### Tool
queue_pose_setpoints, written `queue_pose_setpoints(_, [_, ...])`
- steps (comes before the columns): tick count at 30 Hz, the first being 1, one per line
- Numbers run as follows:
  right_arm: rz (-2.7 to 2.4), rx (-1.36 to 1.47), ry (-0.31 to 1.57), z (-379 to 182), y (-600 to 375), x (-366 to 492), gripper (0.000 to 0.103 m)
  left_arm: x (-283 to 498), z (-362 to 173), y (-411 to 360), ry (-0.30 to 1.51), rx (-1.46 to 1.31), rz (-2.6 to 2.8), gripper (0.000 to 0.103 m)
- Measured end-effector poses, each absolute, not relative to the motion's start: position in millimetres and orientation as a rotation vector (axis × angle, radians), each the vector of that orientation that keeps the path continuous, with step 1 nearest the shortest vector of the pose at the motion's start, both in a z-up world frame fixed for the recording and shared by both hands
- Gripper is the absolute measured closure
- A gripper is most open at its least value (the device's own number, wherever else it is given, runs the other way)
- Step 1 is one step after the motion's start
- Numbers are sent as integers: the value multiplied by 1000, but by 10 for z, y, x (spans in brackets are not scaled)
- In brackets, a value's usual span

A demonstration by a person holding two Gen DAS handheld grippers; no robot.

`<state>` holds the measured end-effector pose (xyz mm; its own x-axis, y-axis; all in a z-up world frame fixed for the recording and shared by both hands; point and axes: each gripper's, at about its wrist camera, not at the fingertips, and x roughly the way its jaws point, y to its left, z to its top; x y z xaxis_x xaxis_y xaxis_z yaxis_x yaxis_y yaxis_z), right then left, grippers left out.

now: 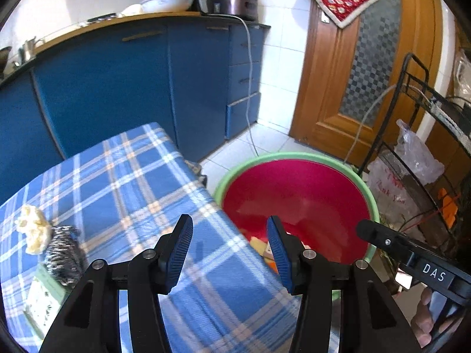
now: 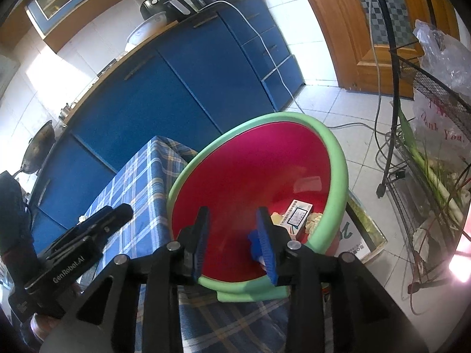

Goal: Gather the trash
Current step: 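Move both tools back over the table toward the crumpled paper, then grasp the crumpled white paper with the left tool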

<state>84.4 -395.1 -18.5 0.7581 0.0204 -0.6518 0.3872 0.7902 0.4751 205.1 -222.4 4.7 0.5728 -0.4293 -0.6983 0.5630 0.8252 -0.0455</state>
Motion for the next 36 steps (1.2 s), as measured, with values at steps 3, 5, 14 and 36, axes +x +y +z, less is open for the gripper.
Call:
queue_pose_setpoints(3, [-214, 631, 692, -166, -3913, 849, 64, 2092, 96, -2102, 756, 180, -560, 49])
queue_pose_setpoints(5, [-212, 627, 694, -155, -3892, 852, 64, 2115, 122, -2020, 751, 180, -541, 49])
queue_pose_setpoints(14, [-214, 603, 696, -80, -3765, 865, 56, 2306, 256, -1527, 730, 153, -432, 49])
queue_pose_setpoints(36, [-245, 566, 738, -111, -3612, 992, 49, 3085, -48, -436, 838, -2, -118, 47])
